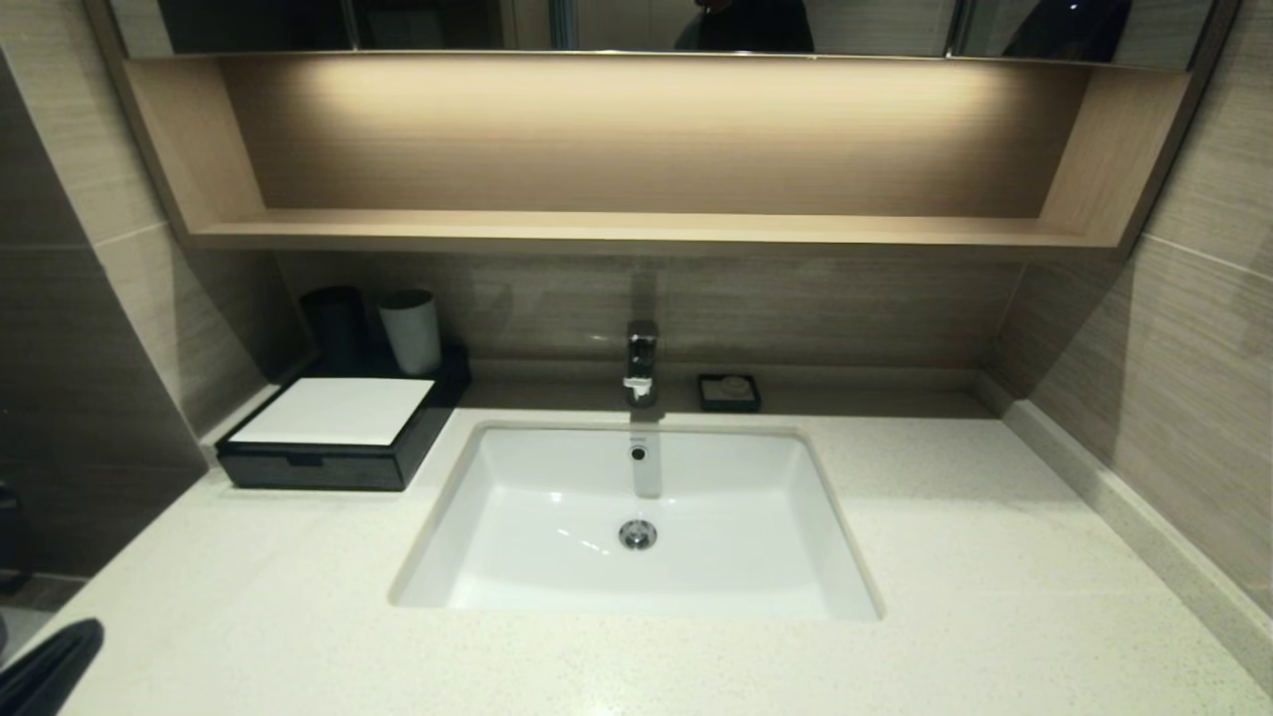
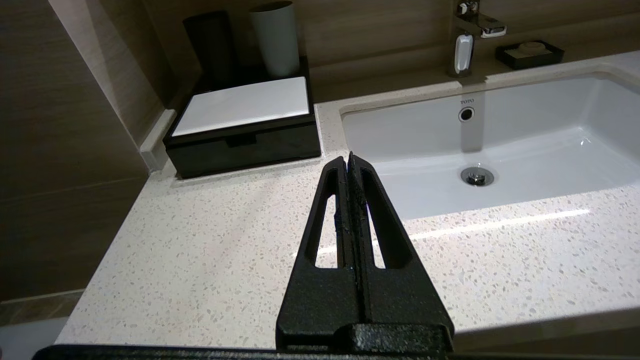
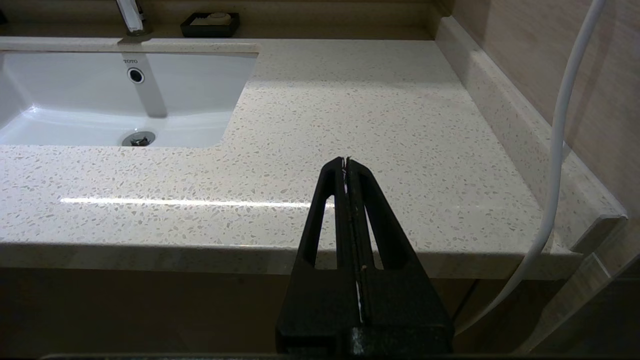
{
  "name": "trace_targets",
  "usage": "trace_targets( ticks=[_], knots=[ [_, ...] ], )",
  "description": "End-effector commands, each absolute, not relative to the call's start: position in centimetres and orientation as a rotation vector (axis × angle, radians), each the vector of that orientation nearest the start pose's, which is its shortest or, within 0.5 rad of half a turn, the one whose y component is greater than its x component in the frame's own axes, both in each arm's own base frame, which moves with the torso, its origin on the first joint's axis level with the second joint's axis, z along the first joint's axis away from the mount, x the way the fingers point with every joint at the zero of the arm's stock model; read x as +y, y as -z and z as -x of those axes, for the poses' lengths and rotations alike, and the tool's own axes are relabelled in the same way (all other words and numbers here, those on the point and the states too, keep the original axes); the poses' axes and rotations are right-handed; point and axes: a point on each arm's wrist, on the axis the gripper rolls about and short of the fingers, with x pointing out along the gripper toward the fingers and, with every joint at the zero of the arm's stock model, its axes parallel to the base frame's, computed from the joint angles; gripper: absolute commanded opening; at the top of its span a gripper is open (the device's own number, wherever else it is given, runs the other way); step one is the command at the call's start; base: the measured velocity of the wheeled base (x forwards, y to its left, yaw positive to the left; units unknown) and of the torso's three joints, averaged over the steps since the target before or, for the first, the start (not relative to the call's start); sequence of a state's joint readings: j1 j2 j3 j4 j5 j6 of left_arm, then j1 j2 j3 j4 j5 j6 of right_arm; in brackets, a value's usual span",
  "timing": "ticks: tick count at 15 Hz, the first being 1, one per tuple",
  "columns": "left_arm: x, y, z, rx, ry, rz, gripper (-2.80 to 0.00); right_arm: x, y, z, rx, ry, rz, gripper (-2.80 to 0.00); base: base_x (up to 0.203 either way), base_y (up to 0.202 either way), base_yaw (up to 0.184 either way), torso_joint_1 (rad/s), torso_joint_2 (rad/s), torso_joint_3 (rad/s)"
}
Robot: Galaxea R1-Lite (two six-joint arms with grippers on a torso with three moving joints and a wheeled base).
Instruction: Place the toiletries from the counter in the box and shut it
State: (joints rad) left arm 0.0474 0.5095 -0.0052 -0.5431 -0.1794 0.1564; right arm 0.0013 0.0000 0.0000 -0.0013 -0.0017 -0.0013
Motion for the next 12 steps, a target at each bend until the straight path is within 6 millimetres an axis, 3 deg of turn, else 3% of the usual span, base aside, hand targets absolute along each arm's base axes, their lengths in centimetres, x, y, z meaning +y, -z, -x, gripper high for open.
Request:
trace_targets(
  ticks=[1,12],
  knots=[
    [-0.4,-11.9,-0.9,-0.102,0.151,-0.171,-2.8,0.0,-7.5,2.3,0.0,0.0,0.002,-2.8,0.0,0.0,0.0,0.0,0.0,0.0],
    [-0.2,-8.7,1.7,-0.068,0.09,-0.165,-2.8,0.0,-7.5,2.3,0.0,0.0,0.002,-2.8,0.0,0.0,0.0,0.0,0.0,0.0]
  ],
)
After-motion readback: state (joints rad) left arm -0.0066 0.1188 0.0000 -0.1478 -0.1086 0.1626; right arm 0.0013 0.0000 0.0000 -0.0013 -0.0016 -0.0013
